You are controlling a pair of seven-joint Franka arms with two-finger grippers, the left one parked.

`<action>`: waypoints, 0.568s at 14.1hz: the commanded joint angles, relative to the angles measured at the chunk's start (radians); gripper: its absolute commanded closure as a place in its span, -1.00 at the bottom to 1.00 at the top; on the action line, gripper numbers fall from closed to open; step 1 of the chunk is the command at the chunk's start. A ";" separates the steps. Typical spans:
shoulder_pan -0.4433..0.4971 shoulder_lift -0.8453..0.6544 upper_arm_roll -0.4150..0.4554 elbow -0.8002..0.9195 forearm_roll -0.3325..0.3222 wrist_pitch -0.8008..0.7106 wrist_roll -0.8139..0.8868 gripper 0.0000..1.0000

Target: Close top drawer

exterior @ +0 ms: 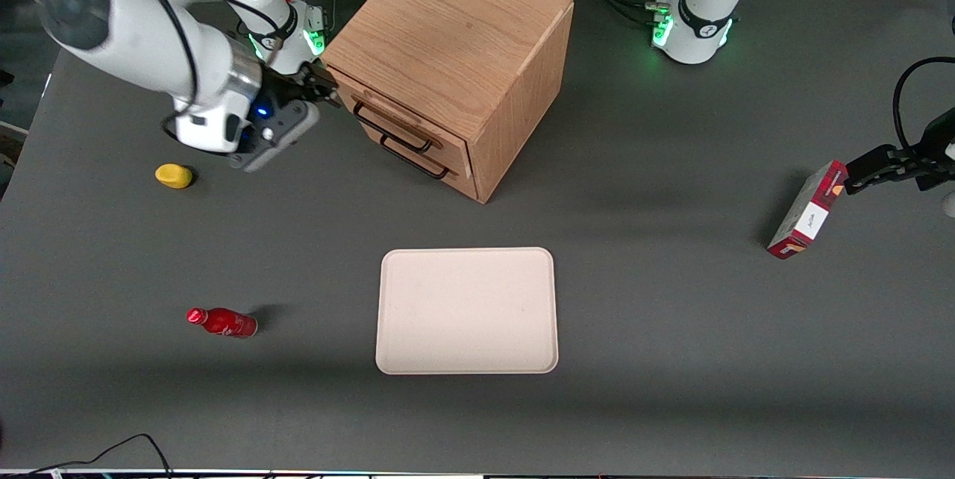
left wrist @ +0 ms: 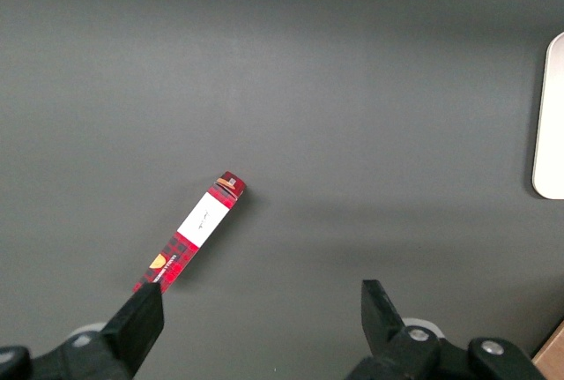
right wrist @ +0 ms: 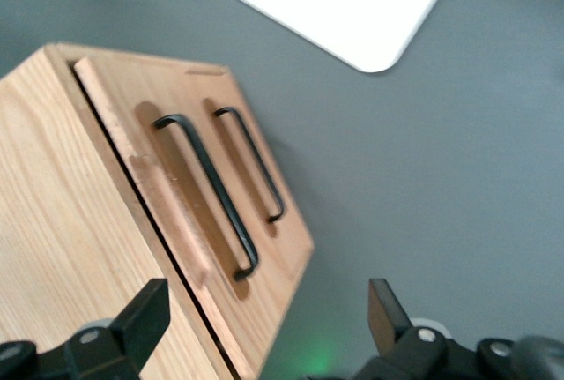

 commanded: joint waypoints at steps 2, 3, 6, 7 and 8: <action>0.004 -0.012 -0.030 0.202 -0.097 -0.136 0.282 -1.00; 0.004 -0.021 -0.045 0.233 -0.132 -0.165 0.359 -1.00; 0.006 -0.016 -0.135 0.273 -0.234 -0.168 0.456 -1.00; 0.004 -0.023 -0.154 0.262 -0.245 -0.162 0.455 -1.00; 0.004 -0.024 -0.178 0.262 -0.245 -0.166 0.459 -1.00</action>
